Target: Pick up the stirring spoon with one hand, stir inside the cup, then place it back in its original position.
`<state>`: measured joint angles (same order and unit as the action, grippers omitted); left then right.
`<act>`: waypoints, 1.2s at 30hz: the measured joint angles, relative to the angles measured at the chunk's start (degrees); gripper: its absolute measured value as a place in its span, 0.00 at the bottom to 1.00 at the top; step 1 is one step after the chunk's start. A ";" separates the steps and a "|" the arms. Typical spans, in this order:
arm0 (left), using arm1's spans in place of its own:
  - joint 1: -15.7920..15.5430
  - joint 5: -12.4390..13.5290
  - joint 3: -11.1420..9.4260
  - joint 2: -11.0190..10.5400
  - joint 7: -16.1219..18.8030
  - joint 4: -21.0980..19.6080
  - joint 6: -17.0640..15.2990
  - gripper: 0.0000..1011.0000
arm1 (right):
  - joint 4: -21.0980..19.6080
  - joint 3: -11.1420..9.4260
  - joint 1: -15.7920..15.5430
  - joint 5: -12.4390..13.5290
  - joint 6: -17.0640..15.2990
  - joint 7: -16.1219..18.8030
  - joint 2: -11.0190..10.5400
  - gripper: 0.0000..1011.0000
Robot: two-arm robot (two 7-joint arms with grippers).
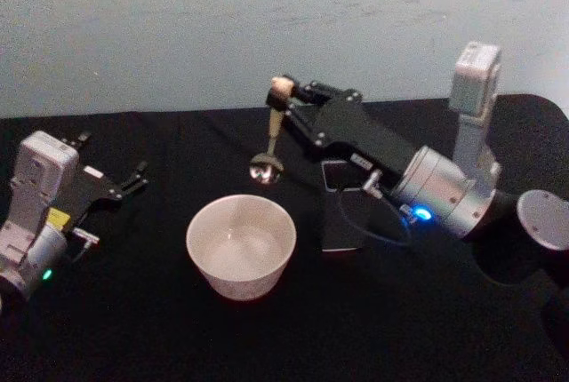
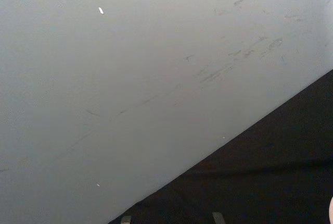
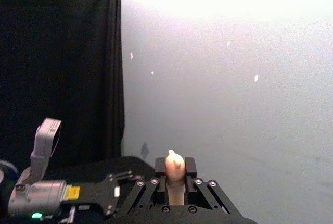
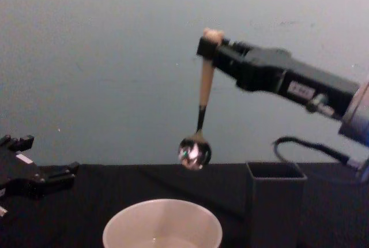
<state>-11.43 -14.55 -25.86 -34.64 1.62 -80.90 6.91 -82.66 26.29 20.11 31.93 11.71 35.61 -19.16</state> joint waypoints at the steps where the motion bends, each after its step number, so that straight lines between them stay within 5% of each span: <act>1: 0.00 0.00 0.00 0.00 0.00 0.00 0.00 0.99 | -0.88 -0.52 -0.18 0.20 0.00 -0.22 -0.51 0.21; 21: 0.00 0.00 0.00 0.00 0.00 0.00 0.00 0.99 | -9.02 -7.01 -5.89 1.28 -0.26 -2.59 -8.07 0.21; 36: 0.00 0.00 0.00 0.00 0.00 0.00 0.00 0.99 | -7.74 -7.79 -7.82 -0.04 -1.55 -5.51 -7.13 0.21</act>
<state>-11.43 -14.55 -25.87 -34.65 1.62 -80.90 6.91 -90.40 18.50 12.30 31.89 10.15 30.10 -26.29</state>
